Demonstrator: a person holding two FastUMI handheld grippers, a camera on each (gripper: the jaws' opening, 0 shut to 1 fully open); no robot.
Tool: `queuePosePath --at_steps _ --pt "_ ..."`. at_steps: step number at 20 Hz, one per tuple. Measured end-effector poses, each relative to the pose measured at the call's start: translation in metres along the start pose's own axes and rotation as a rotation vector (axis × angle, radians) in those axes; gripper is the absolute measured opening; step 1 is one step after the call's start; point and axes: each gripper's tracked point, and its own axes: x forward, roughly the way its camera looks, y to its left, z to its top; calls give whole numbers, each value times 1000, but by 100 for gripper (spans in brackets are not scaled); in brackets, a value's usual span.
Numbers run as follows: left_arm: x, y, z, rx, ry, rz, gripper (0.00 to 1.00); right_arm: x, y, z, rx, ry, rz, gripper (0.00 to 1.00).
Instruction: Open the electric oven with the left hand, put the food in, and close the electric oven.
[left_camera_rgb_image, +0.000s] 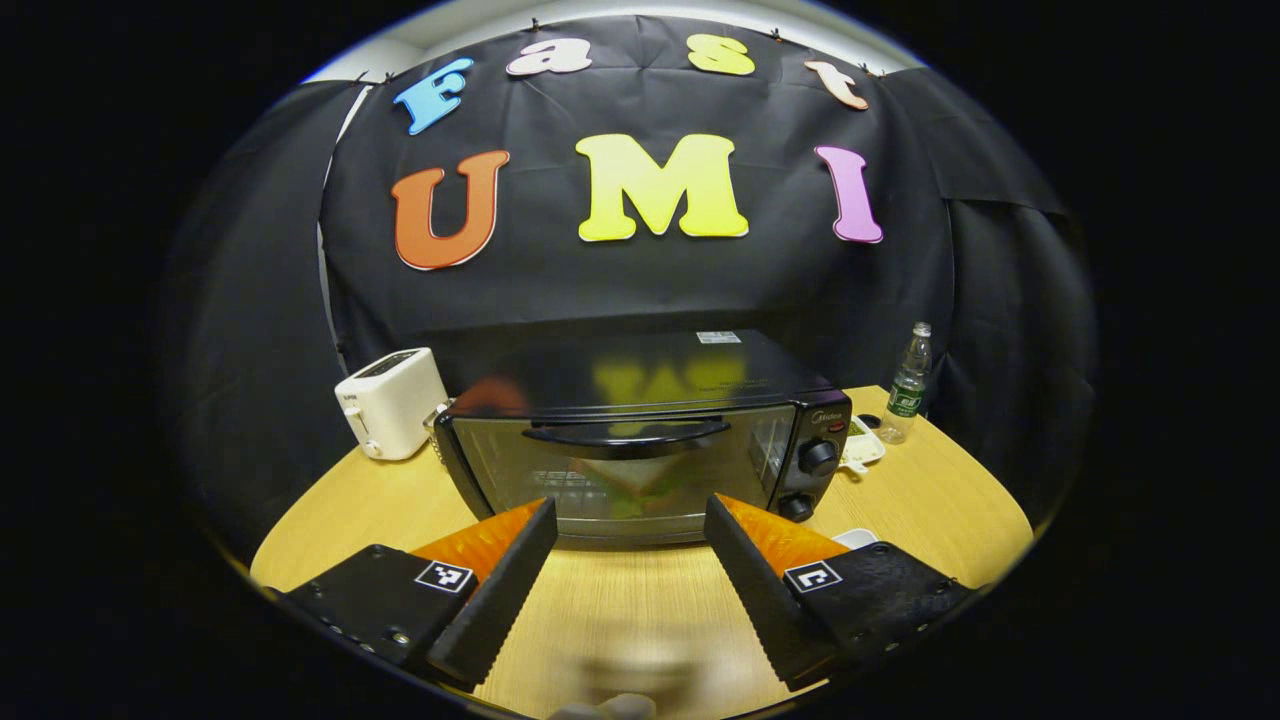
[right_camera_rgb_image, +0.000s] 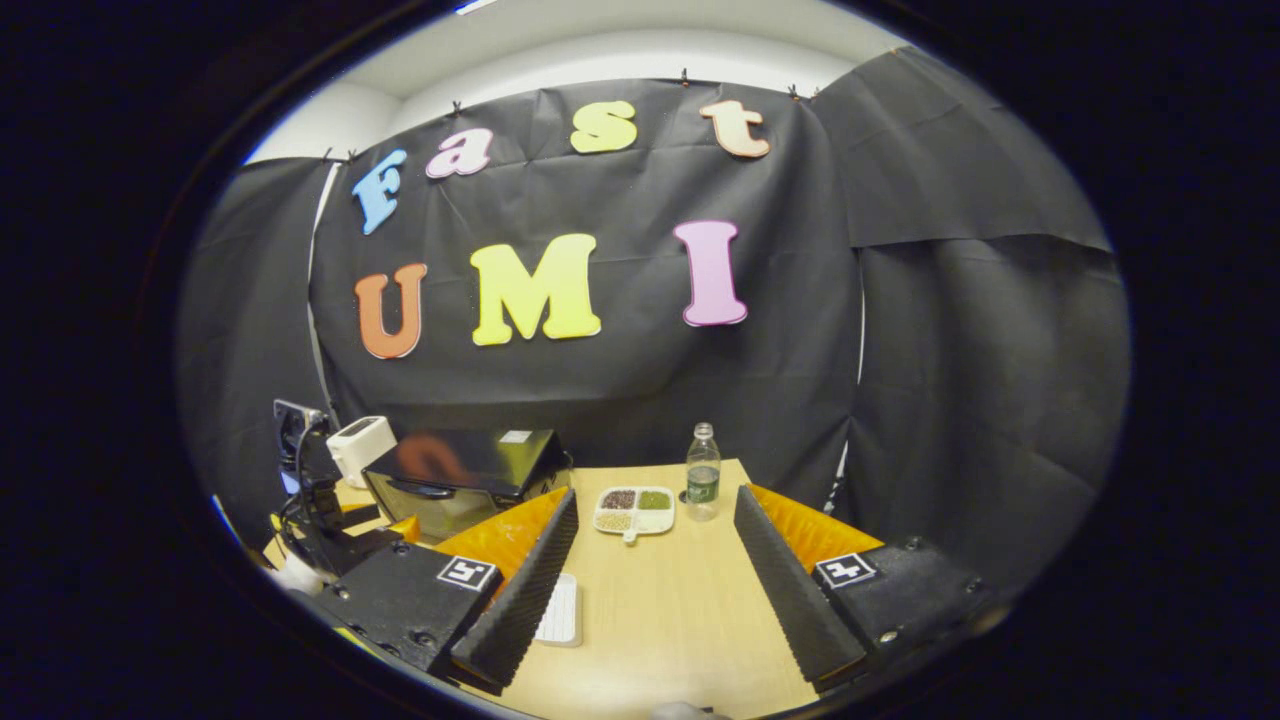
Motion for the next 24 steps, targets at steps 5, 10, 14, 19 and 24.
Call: queuePosePath --at_steps 5,10,14,19,24 --pt "-38 3 27 -7 -44 -2 97 -6 12 22 0 -44 27 90" --pt "-95 7 85 -23 -145 -4 97 -13 24 53 -19 -95 43 90" --pt "-127 9 137 -43 -248 -6 97 -19 36 73 -32 -123 45 90" --pt "-161 25 164 -36 -281 2 97 -26 55 84 -43 -133 46 90" --pt "-179 42 178 -41 -293 12 97 -33 64 90 -28 -140 36 90"
